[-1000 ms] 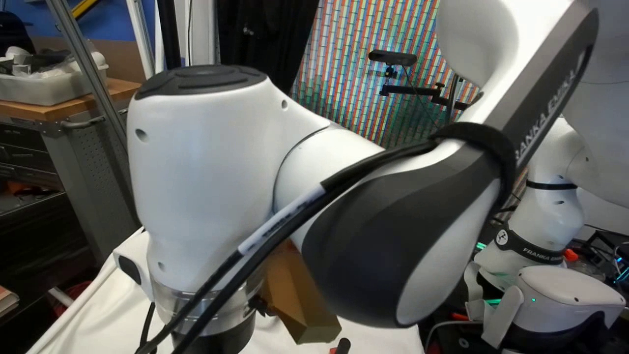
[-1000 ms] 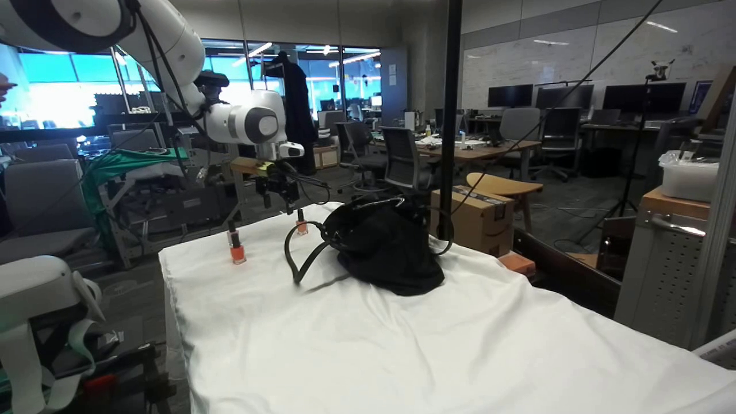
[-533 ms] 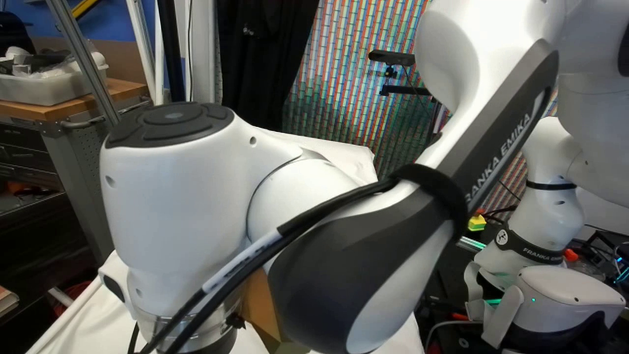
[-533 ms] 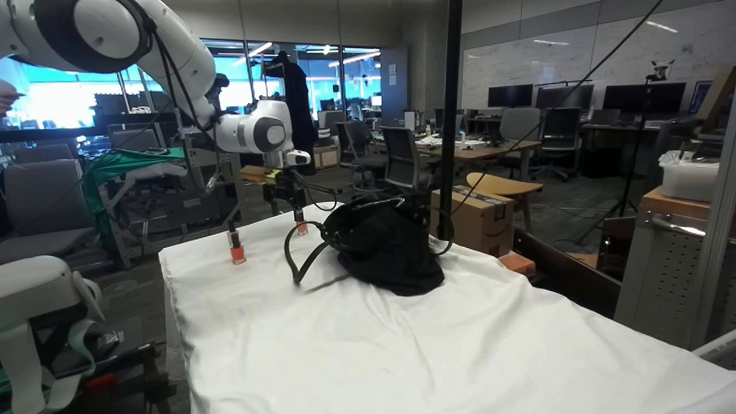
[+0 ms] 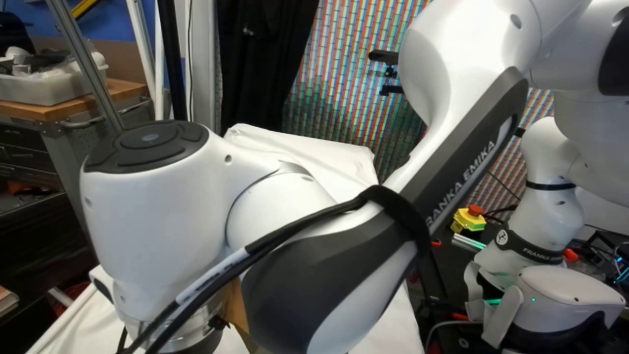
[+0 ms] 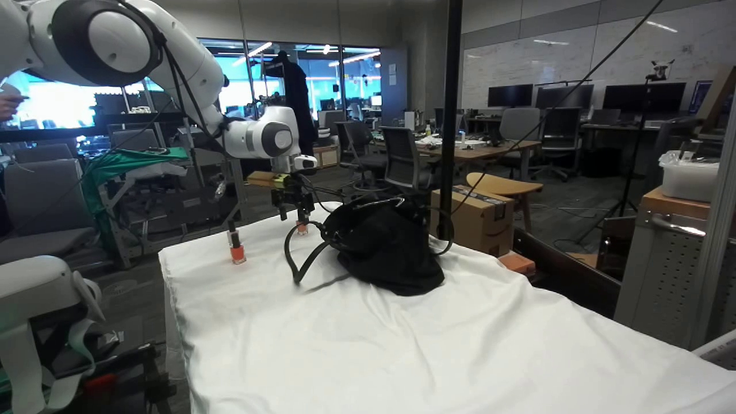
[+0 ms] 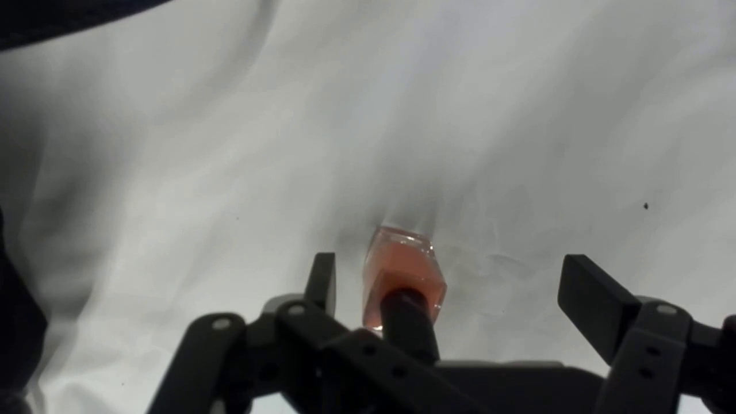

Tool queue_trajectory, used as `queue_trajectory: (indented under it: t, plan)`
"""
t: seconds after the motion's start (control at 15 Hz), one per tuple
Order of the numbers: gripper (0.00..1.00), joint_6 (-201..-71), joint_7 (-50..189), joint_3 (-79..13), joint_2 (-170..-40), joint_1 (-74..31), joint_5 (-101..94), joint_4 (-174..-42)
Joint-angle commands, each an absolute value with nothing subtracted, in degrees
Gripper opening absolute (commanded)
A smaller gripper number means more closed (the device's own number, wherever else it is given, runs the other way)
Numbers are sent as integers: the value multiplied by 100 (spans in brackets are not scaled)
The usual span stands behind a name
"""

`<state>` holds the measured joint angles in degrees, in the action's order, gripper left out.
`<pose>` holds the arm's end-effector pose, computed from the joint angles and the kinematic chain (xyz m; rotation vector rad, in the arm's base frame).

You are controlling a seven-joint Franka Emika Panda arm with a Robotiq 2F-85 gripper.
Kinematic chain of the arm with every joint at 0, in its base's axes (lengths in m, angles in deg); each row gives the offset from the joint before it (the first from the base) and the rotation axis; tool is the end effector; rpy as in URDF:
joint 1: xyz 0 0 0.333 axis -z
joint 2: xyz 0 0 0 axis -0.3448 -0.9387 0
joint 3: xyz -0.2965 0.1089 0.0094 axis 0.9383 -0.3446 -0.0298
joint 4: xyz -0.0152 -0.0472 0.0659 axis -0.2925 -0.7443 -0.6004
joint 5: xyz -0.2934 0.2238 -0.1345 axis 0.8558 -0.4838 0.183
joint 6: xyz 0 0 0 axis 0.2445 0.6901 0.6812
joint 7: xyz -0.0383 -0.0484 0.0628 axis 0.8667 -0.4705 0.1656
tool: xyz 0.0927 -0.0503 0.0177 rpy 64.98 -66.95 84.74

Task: Put the nail polish bottles in the bag

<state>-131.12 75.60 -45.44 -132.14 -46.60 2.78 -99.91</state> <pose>0.6046 0.3945 0.2295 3.0465 0.7406 0.0602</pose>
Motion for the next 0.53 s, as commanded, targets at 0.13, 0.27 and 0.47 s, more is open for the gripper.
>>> queue_trajectory:
  t: [0.13, 0.27, 0.47]
  plan:
    - [100, -12837, 7503, -4439, -13558, -4742, 387, -9390]
    - [100, -12766, 7502, -4412, -13633, -4748, 400, -9296]
    - [100, -12700, 7494, -4384, -13747, -4751, 406, -9187]
